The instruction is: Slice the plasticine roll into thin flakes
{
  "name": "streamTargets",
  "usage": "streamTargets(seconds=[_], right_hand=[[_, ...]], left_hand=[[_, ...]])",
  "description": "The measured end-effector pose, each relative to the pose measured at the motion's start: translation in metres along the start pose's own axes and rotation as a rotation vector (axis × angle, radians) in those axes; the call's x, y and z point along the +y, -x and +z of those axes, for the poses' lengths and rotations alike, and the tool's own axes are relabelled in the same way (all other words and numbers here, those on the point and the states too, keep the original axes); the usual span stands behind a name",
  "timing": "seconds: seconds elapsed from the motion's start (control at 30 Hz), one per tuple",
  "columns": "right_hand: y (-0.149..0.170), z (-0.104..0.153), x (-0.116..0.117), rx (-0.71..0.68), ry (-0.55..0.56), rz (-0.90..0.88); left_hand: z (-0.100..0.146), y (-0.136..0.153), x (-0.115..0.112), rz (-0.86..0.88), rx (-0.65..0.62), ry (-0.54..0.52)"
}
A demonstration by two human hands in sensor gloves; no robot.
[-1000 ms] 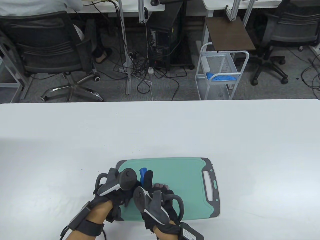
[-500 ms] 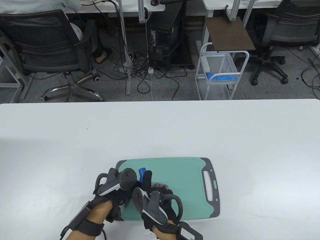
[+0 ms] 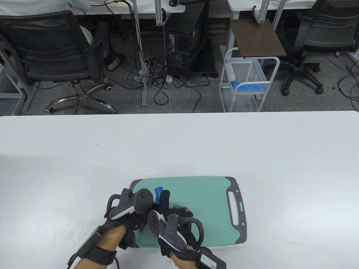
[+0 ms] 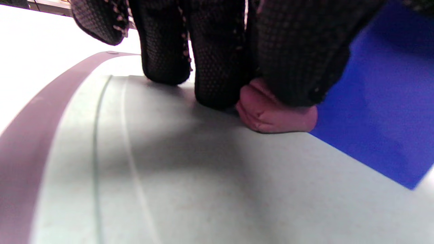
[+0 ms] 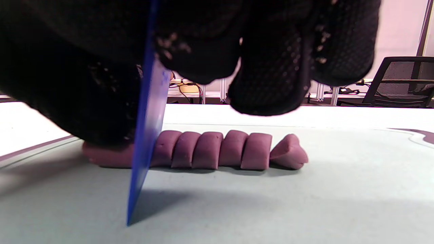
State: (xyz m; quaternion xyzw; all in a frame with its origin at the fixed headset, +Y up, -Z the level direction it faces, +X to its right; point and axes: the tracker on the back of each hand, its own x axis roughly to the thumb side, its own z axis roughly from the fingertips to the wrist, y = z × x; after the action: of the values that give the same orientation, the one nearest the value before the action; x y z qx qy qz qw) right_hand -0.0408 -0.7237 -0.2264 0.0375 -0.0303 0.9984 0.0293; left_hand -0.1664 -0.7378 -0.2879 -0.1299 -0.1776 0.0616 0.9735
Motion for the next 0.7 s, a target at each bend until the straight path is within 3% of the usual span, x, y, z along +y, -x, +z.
streamTargets(seconds=[0.7], right_hand=[[0.0032,-0.0086,-0.0027,0.031,-0.044,-0.019]], left_hand=[[0.0034,0.0016,-0.0010,-0.015,0.031,-0.043]])
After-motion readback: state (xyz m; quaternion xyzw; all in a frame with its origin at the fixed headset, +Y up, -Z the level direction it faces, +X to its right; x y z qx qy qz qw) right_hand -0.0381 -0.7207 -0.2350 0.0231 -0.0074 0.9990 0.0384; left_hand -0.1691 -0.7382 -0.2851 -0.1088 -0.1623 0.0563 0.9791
